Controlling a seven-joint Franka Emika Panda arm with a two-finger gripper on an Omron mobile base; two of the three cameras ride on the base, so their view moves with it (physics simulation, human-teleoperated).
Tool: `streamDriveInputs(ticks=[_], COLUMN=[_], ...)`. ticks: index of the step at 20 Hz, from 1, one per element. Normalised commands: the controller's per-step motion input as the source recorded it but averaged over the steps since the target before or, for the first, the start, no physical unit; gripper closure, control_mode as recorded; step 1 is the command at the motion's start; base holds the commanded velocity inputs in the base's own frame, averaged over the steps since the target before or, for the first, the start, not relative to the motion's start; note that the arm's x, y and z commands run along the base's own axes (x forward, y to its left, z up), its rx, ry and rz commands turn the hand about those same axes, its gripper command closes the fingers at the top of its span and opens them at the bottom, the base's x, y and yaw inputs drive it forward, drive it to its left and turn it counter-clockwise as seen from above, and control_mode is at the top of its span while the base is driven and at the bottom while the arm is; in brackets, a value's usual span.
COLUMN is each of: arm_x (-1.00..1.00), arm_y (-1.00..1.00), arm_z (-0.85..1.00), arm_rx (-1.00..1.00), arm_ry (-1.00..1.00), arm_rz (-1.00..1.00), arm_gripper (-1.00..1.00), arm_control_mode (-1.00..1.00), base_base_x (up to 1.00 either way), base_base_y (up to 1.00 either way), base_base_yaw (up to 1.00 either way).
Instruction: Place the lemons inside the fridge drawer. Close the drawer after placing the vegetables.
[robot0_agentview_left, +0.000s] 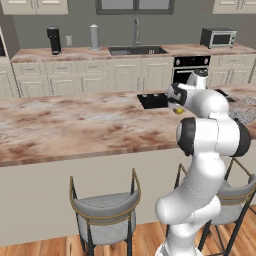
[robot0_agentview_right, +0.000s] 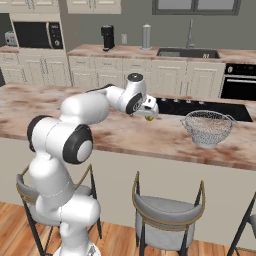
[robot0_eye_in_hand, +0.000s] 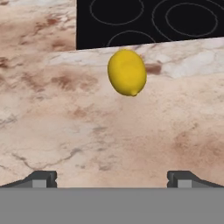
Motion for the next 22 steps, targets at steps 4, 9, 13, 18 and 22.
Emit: streamDriveInputs(ticks=[4,9,13,18,22], arm_x=[0.45,0.49,0.49,0.43,0.31], arm_y=[-0.06,-0.04,-0.08,-0.05,-0.21], arm_z=[-0.21,-0.18,-0.14,-0.14,-0.10], arm_rx=[0.00,0.00,0.00,0.00,0.00], arm_ry=[0.01,0.03,0.05,0.06,0.05], arm_rz=[0.00,0.00,0.00,0.00,0.00], arm_gripper=[-1.00,-1.00,-1.00,-1.00,-1.00], arm_control_mode=[-1.00,-1.00,-1.00,-1.00,-1.00], base_base_x=[0.00,0.00,0.00,0.00,0.00], base_base_y=[0.00,0.00,0.00,0.00,0.00], base_base_yaw=[0.00,0.00,0.00,0.00,0.00])
